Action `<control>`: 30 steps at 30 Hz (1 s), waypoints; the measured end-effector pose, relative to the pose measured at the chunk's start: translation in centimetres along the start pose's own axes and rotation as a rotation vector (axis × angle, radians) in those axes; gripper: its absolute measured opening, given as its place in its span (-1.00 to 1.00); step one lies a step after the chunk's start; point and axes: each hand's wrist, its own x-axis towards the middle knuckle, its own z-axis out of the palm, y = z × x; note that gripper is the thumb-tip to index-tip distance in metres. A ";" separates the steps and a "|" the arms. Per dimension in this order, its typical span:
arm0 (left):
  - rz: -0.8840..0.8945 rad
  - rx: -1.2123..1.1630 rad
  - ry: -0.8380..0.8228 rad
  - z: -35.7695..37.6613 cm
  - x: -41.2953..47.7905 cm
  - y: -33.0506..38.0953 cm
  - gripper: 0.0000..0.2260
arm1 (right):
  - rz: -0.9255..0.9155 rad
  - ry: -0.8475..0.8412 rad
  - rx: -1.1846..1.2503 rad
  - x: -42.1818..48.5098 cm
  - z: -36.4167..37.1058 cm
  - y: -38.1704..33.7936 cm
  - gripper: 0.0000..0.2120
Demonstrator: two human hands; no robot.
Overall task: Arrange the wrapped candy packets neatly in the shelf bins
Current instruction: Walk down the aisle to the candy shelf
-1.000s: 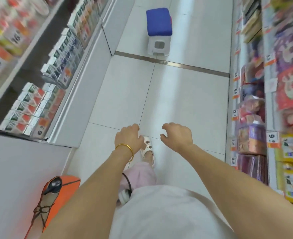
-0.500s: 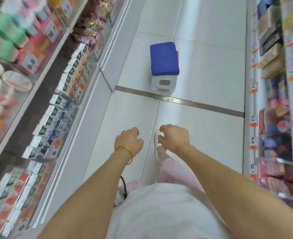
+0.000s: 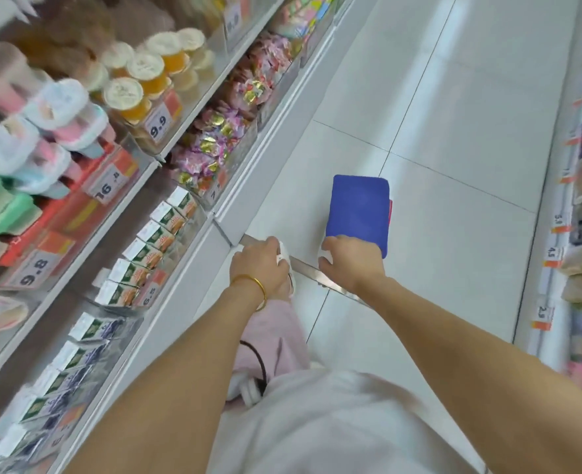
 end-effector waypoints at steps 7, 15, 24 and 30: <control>-0.084 -0.124 -0.076 -8.0 17.2 -1.1 -0.70 | -0.025 -0.070 0.012 18.7 -7.5 0.5 -0.68; -0.102 -0.207 -0.067 -15.9 27.0 -1.0 -0.71 | -0.073 -0.035 -0.030 31.8 -15.3 -0.1 -0.68; -0.310 -0.328 0.013 -18.0 32.5 -3.0 -0.72 | -0.327 -0.059 -0.093 43.0 -18.1 -3.5 -0.71; -0.493 -0.357 0.105 -16.9 38.6 -2.1 -0.79 | -0.537 -0.130 -0.205 51.7 -17.6 -1.5 -0.71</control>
